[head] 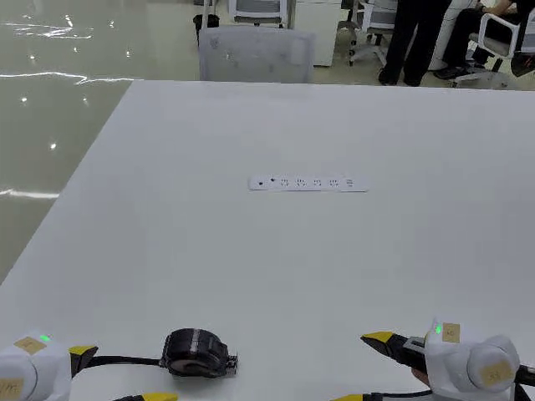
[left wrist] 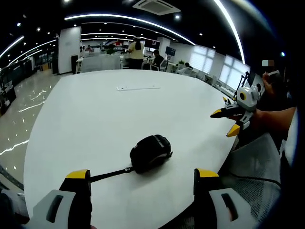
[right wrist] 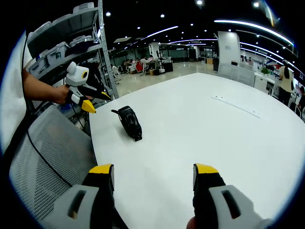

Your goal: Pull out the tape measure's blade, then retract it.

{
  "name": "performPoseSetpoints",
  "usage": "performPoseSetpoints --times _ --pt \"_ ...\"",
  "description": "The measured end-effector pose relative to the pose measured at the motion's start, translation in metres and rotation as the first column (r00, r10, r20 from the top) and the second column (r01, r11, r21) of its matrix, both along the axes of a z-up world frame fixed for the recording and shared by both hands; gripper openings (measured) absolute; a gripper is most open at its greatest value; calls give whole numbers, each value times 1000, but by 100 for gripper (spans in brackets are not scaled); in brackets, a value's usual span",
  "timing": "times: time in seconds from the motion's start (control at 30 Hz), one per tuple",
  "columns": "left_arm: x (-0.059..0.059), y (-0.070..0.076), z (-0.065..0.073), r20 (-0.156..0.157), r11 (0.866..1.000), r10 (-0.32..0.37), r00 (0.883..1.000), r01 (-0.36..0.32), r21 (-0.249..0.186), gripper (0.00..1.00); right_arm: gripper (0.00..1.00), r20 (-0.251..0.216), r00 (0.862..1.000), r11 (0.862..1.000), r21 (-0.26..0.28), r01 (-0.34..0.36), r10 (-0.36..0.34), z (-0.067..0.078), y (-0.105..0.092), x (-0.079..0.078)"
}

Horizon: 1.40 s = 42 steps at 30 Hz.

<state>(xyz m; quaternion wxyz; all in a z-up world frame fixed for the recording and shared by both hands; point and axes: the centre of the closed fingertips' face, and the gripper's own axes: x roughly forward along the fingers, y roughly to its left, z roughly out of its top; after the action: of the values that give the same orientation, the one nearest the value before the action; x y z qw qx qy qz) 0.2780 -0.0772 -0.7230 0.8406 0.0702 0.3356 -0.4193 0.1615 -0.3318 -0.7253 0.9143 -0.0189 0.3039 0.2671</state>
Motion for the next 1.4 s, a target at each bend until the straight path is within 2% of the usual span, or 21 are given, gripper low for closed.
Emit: performPoseSetpoints --times 0.37,0.67,0.93,1.03,1.23,1.4 --pt "-8 18 2 -17 1000 0 1000 0 -12 89 75 -7 997 997 -25 72 -72 2 -26 -24" --pt "-9 31 6 -13 1000 -4 1000 4 -23 93 80 -9 993 992 -33 121 -121 5 -40 -37" --pt "-20 34 5 -28 999 -39 999 38 -28 95 84 -10 988 987 -40 155 -156 7 -50 -46" --pt "-23 36 4 -23 999 -44 999 43 -21 96 84 -13 986 985 -41 166 -167 8 -52 -50" --pt "-27 37 3 -36 999 -43 998 42 -30 97 85 -21 984 984 -43 175 -176 6 -55 -57" --pt "-27 38 5 -35 999 -39 999 38 -29 97 85 -36 983 983 -42 179 -181 2 -57 -62"
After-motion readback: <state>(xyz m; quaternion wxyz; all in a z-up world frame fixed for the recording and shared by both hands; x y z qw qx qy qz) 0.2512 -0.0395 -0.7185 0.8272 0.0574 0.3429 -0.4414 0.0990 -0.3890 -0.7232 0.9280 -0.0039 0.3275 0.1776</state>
